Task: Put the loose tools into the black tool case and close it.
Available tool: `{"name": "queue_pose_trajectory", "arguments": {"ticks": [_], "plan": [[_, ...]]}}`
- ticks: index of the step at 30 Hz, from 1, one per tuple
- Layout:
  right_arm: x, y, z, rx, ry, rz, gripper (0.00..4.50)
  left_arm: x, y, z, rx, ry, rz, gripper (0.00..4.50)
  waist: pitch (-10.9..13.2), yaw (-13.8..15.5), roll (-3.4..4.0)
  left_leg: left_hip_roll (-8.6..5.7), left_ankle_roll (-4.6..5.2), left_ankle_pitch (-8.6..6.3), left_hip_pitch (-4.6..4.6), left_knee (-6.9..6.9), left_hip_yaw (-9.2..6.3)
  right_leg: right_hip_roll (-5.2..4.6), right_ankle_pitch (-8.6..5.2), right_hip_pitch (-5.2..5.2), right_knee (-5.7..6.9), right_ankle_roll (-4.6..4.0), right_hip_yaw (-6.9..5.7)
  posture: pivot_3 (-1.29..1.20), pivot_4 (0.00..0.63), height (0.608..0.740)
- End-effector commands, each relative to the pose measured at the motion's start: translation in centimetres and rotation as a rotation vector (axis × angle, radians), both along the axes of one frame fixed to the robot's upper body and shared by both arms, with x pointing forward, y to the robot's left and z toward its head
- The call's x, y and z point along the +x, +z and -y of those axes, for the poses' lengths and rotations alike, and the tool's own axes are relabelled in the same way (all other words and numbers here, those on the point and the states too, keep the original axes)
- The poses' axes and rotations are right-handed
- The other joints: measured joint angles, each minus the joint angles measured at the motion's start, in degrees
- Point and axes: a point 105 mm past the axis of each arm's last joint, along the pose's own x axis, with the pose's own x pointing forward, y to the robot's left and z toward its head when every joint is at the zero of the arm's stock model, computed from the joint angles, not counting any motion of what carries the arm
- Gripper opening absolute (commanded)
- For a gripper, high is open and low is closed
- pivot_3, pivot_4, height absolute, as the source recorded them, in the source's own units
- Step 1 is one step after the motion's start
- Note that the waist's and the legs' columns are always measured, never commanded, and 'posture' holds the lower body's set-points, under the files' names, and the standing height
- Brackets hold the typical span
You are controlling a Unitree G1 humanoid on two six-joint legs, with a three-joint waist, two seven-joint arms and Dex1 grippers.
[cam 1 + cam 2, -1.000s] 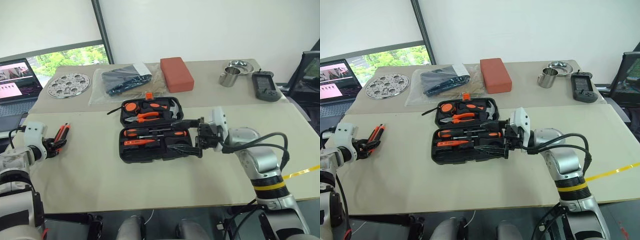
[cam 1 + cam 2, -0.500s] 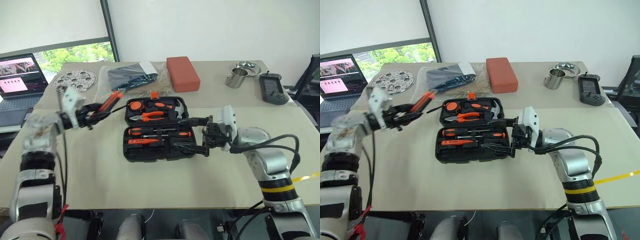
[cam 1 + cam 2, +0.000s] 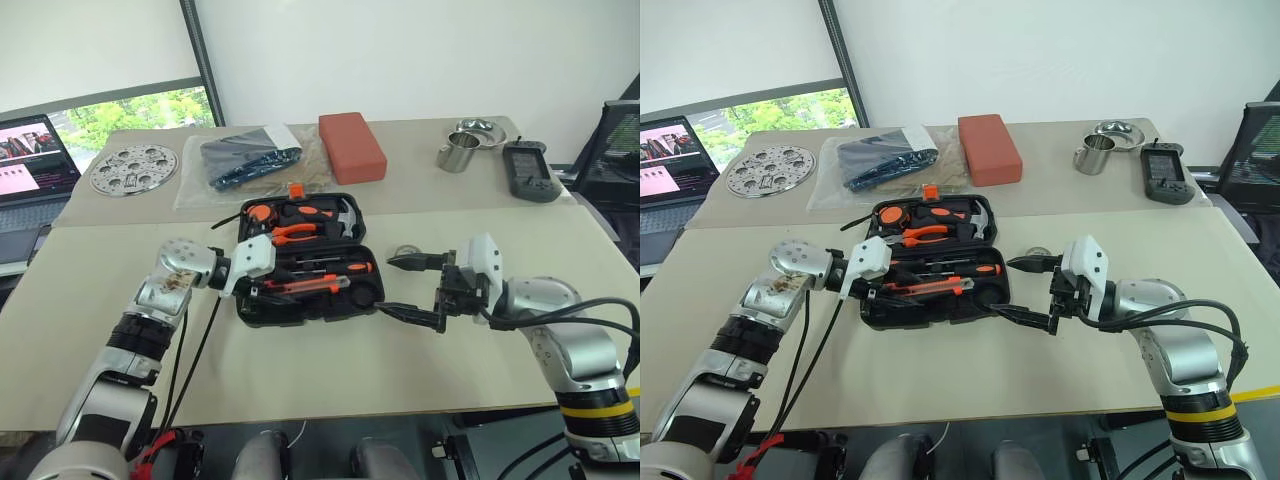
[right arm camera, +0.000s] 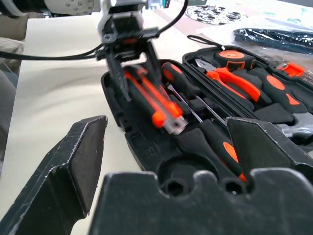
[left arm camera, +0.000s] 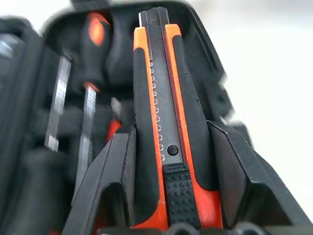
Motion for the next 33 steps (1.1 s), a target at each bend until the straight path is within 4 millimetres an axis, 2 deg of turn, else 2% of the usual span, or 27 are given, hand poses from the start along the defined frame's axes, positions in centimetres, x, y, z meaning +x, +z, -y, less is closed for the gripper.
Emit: {"name": "queue_pose_trajectory", "arguments": {"ticks": [1, 7, 16, 18, 19, 23, 29, 33], "plan": [[-0.2, 1.6, 0.0, 0.014, 0.0, 0.057, 4.5, -0.2, 0.4, 0.2, 0.017, 0.01, 0.033, 1.73, 0.0, 0.09, 0.01, -0.01, 0.01, -0.01, 0.0, 0.01, 0.0, -0.02, 0.0, 0.01, -0.01, 0.0, 0.0, 0.0, 0.15, 0.74], [0.3, 2.0, -0.2, 0.016, 0.002, 0.064, 4.5, -0.5, -0.3, 0.3, 0.062, 0.0, 0.007, 1.73, -0.01, 0.18, 0.01, -0.08, 0.04, -0.02, -0.03, 0.02, -0.09, -0.07, 0.0, 0.05, -0.02, 0.0, -0.02, 0.0, 0.15, 0.74], [0.4, 2.1, -0.1, 0.01, -0.001, 0.073, 4.5, -0.1, -0.3, 0.5, 0.092, 0.0, -0.001, 1.73, -0.01, 0.23, 0.01, -0.09, 0.04, -0.02, -0.03, 0.02, -0.12, -0.06, 0.0, 0.07, -0.01, 0.0, -0.04, 0.0, 0.15, 0.74], [0.3, 2.1, -0.1, 0.009, -0.003, 0.073, 4.5, 0.0, -0.2, 0.5, 0.09, 0.004, 0.005, 2.74, -0.01, 0.25, 0.01, -0.09, 0.04, -0.02, -0.03, 0.02, -0.13, -0.06, 0.0, 0.07, -0.02, 0.0, -0.03, 0.0, 0.15, 0.74], [0.2, 2.0, -0.1, 0.009, -0.004, 0.072, 4.5, 0.1, 0.0, 0.5, 0.086, 0.005, 0.007, 2.98, -0.01, 0.31, 0.01, -0.09, 0.04, -0.02, -0.03, 0.02, -0.13, -0.06, 0.0, 0.08, -0.02, 0.0, -0.04, 0.0, 0.15, 0.74], [0.2, 2.0, -0.1, 0.009, -0.006, 0.072, 4.5, 0.0, 1.1, 1.0, 0.034, -0.014, -0.004, 4.46, -0.01, 0.26, 0.01, -0.1, 0.04, -0.02, -0.04, 0.03, -0.15, -0.06, 0.0, 0.09, -0.02, 0.0, -0.04, 0.0, 0.15, 0.74], [0.3, 2.0, -0.1, 0.008, -0.005, 0.075, 4.5, 0.1, 4.7, 2.2, -0.122, -0.014, 0.025, 4.46, -0.01, 0.15, 0.01, -0.08, 0.03, -0.01, -0.05, 0.03, -0.17, -0.03, 0.0, 0.08, -0.02, 0.0, -0.04, 0.0, 0.15, 0.74], [0.3, 1.9, -0.3, 0.009, 0.0, 0.076, 4.5, 0.8, 5.2, 2.1, -0.154, 0.025, 0.042, 4.46, -0.01, 0.13, 0.02, -0.09, 0.02, -0.01, -0.03, 0.04, -0.18, -0.02, 0.0, 0.08, -0.01, 0.0, -0.04, 0.0, 0.15, 0.74]]}}
